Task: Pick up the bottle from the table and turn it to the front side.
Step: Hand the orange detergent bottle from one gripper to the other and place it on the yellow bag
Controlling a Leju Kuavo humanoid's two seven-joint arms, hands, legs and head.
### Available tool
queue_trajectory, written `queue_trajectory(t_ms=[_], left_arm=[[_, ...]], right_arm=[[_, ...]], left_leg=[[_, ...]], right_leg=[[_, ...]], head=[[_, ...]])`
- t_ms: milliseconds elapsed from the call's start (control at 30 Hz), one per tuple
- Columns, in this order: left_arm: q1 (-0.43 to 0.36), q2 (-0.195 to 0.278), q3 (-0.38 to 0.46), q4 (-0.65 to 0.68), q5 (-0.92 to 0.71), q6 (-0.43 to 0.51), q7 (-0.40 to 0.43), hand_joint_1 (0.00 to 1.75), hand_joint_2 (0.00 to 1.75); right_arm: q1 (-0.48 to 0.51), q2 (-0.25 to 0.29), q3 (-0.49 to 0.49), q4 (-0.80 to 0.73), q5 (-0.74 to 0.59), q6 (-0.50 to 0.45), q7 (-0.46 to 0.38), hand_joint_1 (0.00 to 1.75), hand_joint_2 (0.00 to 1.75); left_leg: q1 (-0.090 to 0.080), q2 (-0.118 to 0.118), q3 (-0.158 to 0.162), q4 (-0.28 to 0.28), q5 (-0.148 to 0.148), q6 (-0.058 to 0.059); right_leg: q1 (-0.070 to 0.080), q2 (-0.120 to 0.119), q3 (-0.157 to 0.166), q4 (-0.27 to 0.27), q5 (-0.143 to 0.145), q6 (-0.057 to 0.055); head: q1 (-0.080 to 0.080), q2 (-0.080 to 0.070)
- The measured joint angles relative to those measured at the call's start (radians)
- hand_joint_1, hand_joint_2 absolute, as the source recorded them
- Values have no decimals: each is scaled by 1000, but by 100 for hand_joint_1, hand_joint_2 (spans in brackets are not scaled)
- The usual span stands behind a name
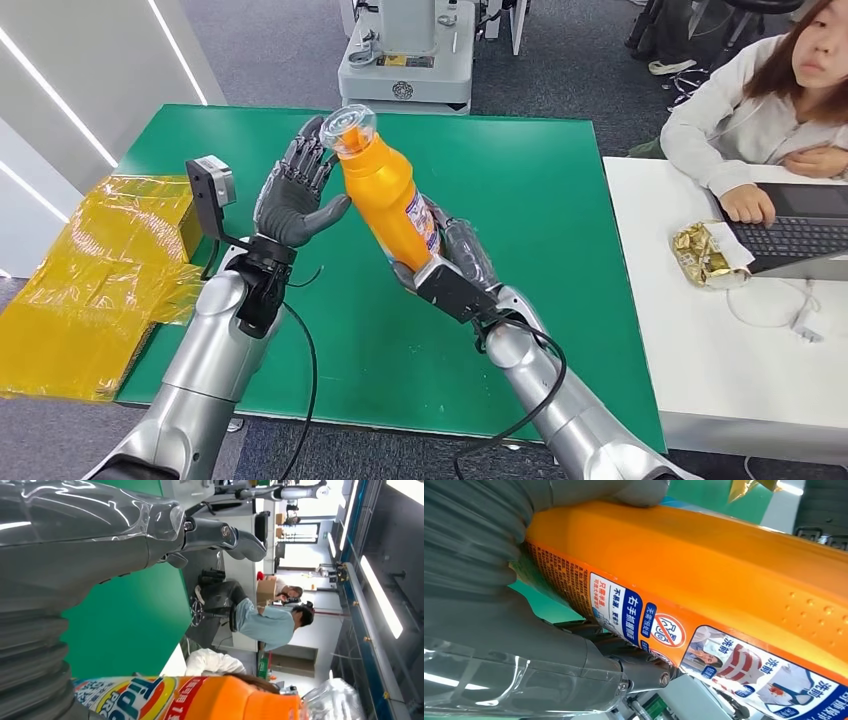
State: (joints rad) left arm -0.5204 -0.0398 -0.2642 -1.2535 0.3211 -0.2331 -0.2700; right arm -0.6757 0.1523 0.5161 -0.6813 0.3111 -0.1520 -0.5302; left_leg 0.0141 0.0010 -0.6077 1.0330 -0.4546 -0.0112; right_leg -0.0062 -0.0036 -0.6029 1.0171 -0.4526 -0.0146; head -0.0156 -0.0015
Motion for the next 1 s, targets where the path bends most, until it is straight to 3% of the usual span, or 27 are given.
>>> queue_trajectory(t_ms=[367, 667, 1000], left_arm=[[22, 18, 59, -11, -37, 21, -14, 0, 175], [46, 25, 75, -29, -2, -24, -23, 0, 175], [114, 34, 90, -97, -2, 7, -16, 0, 175]], right_arm=[[0, -9, 0, 39, 3, -1, -24, 175, 175], [0, -24, -4, 55, -11, -17, -21, 175, 175], [9, -65, -72, 56, -73, -76, -37, 175, 175]], left_leg=[[0, 0, 0, 0, 0, 0], [0, 0, 0, 0, 0, 0], [0, 0, 0, 0, 0, 0]], right_leg=[[0, 0, 0, 0, 0, 0], [0, 0, 0, 0, 0, 0], [0, 0, 0, 0, 0, 0]], head=[[0, 0], [0, 0], [0, 0]])
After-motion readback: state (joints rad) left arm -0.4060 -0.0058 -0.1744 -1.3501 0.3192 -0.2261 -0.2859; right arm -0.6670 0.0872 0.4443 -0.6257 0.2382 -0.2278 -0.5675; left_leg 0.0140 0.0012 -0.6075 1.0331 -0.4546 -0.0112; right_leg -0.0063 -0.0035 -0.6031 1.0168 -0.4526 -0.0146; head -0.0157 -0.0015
